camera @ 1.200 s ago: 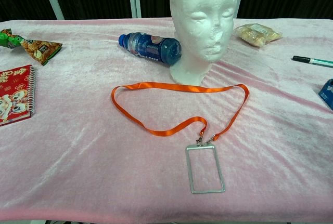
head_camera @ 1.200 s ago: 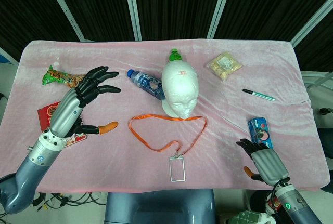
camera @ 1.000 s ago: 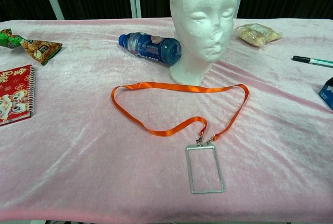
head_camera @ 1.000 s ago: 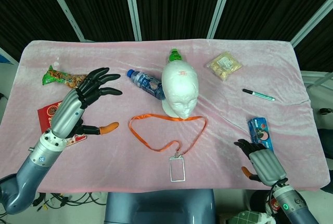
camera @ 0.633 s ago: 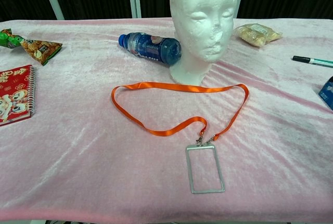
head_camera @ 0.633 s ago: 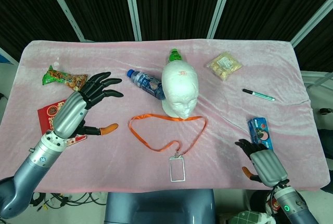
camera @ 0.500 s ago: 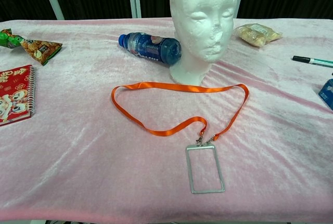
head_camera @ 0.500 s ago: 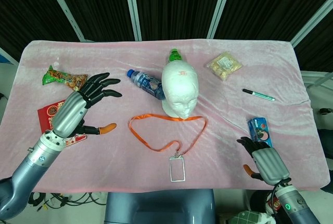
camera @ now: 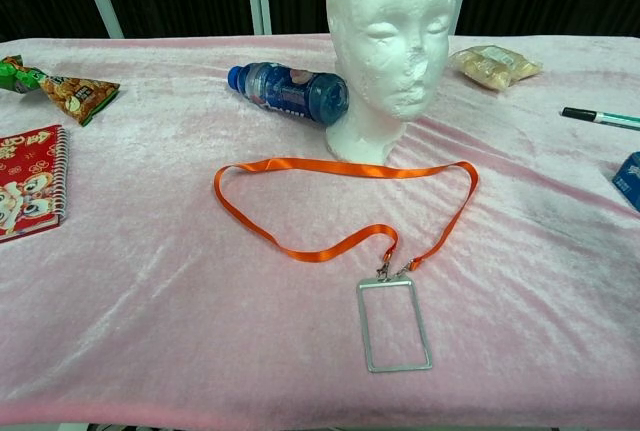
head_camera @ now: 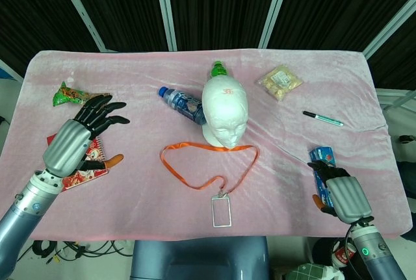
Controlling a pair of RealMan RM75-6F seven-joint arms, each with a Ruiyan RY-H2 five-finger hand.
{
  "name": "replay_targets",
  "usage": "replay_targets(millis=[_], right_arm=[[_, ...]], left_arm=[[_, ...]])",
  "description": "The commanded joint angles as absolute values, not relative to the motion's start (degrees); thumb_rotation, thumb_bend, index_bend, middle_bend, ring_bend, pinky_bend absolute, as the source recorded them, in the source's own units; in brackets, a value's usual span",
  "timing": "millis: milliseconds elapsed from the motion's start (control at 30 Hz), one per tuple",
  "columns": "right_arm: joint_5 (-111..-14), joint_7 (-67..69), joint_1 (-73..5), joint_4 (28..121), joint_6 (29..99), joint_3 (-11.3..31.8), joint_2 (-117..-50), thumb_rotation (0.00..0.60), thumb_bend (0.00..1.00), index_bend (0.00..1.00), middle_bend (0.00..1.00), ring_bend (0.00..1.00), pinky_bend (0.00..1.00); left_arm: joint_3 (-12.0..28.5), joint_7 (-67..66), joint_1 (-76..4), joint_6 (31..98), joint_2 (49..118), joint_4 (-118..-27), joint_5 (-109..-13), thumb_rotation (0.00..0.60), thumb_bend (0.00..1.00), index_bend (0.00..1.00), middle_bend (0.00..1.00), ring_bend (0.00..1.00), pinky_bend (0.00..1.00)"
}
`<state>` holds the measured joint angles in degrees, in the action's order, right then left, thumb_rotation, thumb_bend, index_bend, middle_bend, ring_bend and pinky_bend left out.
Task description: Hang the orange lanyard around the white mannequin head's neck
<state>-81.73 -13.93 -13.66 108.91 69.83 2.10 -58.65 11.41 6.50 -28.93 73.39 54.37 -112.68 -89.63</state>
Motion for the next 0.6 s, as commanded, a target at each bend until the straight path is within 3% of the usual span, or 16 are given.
replay_targets(millis=[33,333,600], right_arm=[[-78.8,-15.3,-14.3,107.4,70.5,4.0,-60.2,0.6,0.27,0.19,0.16,0.26,0.27],[-75.2,-14.9,-16.0,109.2,66.8,4.4,-60.9,0.6,0.28,0.2,0.16,0.26,0.27],[-75.2,-14.8,-18.0,110.7,64.9,5.0,-63.2,0.6,0.27,0.24,0.16,0.26,0.26]], left_arm=[[8.7,0.9,-25.6,75.7,54.8,-111.7,-89.4,0.6,0.2,0.27,0.12,0.0,0.02],[3.2,0.2,-18.3,83.3,57.7,-107.6,-93.2,0.6,0.2,0.28,0.12,0.0,0.02],[3.9,7.1,-16.8,83.2,63.0,-100.6,-87.0,0.6,0.2,0.29,0.12,0.0,0.02]])
